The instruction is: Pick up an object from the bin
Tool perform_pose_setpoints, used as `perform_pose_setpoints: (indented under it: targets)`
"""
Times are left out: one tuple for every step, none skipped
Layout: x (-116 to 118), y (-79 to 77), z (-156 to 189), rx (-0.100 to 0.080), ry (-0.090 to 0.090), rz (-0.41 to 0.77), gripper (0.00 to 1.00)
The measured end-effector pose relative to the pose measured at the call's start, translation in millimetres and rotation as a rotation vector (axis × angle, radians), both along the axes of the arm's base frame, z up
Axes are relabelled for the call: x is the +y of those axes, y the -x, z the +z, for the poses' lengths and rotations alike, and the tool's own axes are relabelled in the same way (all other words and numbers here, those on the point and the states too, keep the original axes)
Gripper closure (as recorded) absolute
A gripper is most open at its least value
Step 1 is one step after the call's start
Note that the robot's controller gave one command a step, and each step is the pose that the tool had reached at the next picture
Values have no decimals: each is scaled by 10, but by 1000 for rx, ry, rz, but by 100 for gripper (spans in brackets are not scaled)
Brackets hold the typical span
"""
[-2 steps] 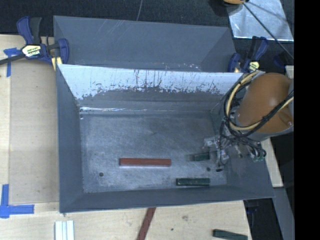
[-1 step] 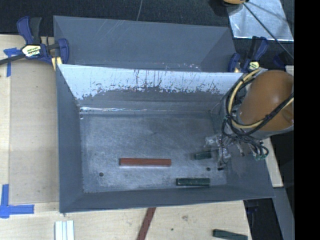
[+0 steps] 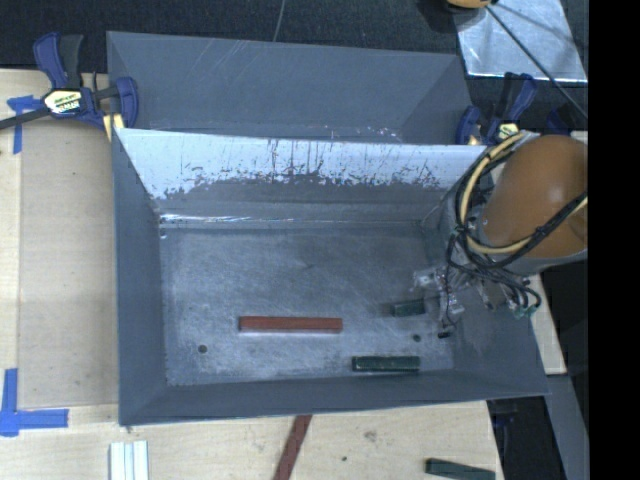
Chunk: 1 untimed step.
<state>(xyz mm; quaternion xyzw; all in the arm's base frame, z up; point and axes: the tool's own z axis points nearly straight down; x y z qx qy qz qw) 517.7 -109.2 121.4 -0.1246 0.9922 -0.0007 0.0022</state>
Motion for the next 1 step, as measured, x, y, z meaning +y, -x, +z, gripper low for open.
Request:
perform_pose_setpoints:
  targets:
    - [7, 22, 181, 11, -3, -1, 100]
